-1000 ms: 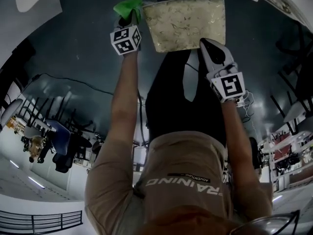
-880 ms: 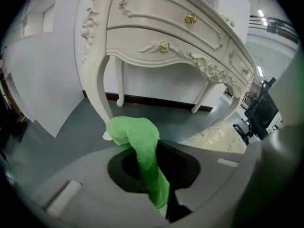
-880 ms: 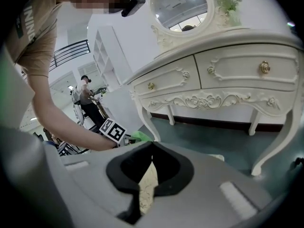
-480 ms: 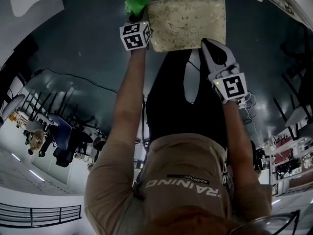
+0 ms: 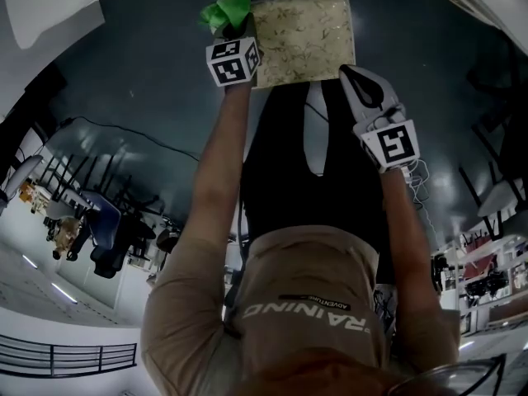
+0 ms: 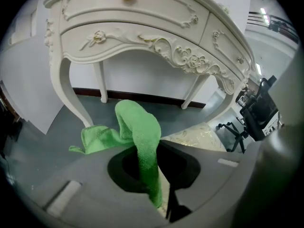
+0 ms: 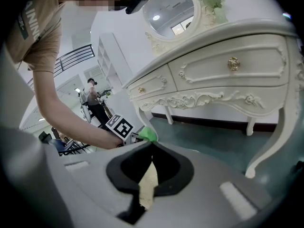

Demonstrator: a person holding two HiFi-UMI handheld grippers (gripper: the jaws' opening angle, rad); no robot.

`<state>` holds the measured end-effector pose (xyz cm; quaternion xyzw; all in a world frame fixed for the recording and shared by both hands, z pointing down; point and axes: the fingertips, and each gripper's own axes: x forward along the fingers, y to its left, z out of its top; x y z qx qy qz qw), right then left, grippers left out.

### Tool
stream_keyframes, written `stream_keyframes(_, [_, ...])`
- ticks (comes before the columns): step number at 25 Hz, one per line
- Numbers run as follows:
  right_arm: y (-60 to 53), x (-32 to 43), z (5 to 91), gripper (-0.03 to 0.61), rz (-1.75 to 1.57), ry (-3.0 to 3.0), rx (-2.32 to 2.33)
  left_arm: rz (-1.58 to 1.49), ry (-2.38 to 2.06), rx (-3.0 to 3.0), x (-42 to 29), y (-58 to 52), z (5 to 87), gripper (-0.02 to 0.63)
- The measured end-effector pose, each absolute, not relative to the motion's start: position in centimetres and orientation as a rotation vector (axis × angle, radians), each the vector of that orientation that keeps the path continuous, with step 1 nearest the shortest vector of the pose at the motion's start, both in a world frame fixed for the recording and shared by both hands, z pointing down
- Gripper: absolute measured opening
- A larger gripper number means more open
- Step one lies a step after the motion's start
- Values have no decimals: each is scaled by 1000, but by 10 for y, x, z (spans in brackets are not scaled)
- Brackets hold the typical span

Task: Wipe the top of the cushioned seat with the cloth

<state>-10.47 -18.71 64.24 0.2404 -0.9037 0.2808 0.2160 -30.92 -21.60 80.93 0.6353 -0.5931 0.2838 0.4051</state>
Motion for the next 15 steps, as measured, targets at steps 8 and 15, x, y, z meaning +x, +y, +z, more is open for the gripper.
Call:
stream_keyframes(8, [-214, -29, 647, 2, 790, -2498, 734, 709, -1442, 1667, -202, -248, 811, 46])
stream_keyframes(15, [-223, 20, 655, 2, 811, -2479, 776, 705, -1359, 1732, -120, -272, 815, 46])
